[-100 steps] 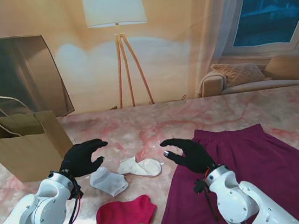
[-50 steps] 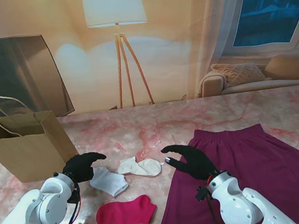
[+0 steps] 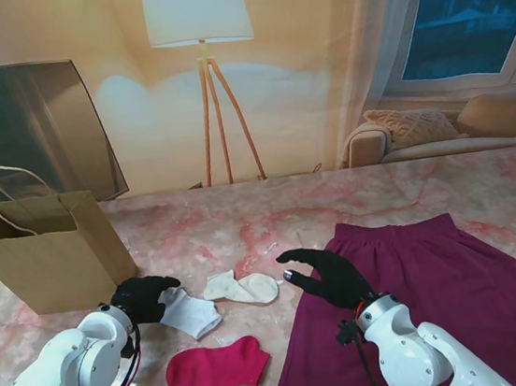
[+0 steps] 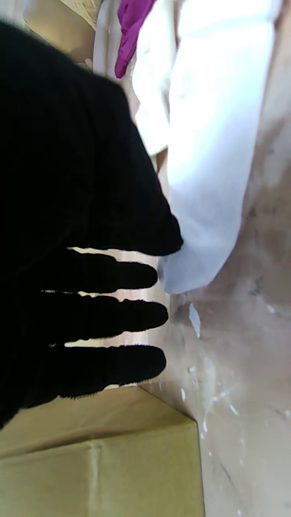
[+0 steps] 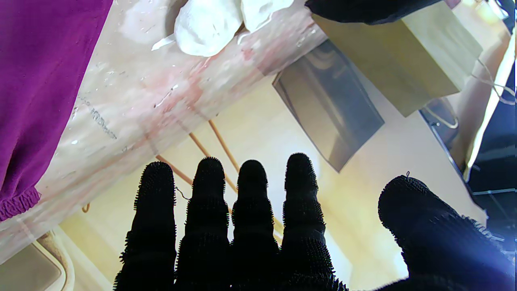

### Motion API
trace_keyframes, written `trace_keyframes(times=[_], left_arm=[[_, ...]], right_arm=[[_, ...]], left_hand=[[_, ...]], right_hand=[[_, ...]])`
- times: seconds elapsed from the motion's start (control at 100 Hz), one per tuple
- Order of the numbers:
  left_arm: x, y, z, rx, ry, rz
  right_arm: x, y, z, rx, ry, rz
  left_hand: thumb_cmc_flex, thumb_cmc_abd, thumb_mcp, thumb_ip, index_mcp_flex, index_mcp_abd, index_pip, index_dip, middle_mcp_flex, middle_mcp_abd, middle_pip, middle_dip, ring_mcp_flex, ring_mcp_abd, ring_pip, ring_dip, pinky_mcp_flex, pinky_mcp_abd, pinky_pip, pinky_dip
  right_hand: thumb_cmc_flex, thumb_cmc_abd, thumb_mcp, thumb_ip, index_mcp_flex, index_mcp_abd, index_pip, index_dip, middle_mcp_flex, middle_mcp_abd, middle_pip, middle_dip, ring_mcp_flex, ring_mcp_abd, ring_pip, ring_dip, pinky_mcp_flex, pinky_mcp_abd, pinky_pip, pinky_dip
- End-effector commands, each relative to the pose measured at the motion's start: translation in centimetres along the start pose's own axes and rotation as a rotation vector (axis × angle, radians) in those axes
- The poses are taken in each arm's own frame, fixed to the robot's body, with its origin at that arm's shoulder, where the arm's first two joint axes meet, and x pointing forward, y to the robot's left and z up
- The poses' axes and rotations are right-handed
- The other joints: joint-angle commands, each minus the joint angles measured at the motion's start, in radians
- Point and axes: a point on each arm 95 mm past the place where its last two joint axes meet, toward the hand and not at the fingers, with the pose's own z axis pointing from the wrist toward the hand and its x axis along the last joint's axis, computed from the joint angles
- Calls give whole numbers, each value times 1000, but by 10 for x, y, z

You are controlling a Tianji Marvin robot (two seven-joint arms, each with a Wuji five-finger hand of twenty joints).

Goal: Fold the socks and the shorts into the kraft paper bag

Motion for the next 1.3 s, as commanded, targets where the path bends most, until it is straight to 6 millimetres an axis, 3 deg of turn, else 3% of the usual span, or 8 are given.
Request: trace_keyframes(times=[0.0,0.24,0.28,0.42,0.49,0.55,0.75,1.29], left_arm=[[-4,6,2,-13,-3,7],[-7,14,8,-24,-8,11],[-7,15,8,-23,-9,16],[-8,15,7,-27,-20,26],[-9,15,6,-28,-32,28],[-10,15,5,-24,-38,24],[-11,10,1,7,-63,18],[-11,-12,-14,168,-109,-46]], right_arm=[[0,-4,-2,10,1,6],[-1,-3,-4,16,-1,10],[-1,-3,-4,18,-1,10],[-1,-3,-4,23,1,8],[-1,-2,-3,23,3,6],[-1,-2,-3,23,5,6],[-1,-3,-3,27,5,8],[-1,-2,-2,30,9,8]], left_hand=[[44,-10,14,-40,-23,3,-7,-1,23,-40,25,19,29,-8,23,14,6,-5,35,30],[-145,-62,21,-49,-26,-2,8,5,89,-106,254,325,4,-1,99,125,-45,21,-41,-8],[-135,-86,-10,-103,0,-19,47,27,128,-118,272,573,8,-1,123,165,-48,29,-42,-15],[-125,-85,-99,-131,137,-190,440,262,211,-124,294,826,18,9,175,228,-51,48,-28,-21],[-96,-81,-163,-131,141,-270,623,312,187,-111,266,769,11,14,162,216,-50,46,-16,-21],[-86,-74,-187,-129,148,-314,741,360,143,-91,245,520,3,20,124,164,-49,44,-12,-22],[-21,-11,-235,-131,172,-291,746,335,264,-2,74,155,141,54,60,23,50,86,48,-25],[-71,-107,-145,-134,276,-279,747,201,647,-65,182,363,484,11,330,54,326,107,376,-81]], right_hand=[[6,15,8,-37,-28,-11,5,7,-8,-5,12,8,19,1,7,21,7,4,25,28],[2,13,7,-39,-25,-9,7,7,-8,-6,10,7,20,3,6,24,9,5,27,34],[2,13,6,-39,-23,-11,8,8,-9,-6,9,7,19,2,5,24,9,6,27,35],[4,14,5,-39,-14,-18,12,10,-9,-6,7,5,18,1,4,24,9,6,26,37],[5,14,4,-40,-12,-21,14,10,-7,-7,7,5,18,0,4,24,9,6,26,38],[6,14,4,-39,-11,-20,14,10,-8,-6,6,5,18,1,4,24,10,6,26,39],[7,14,3,-40,-12,-23,15,11,-5,-7,8,6,18,2,4,24,9,7,25,41],[9,17,0,-40,-11,-18,14,11,5,-5,19,12,20,2,4,25,7,11,26,49]])
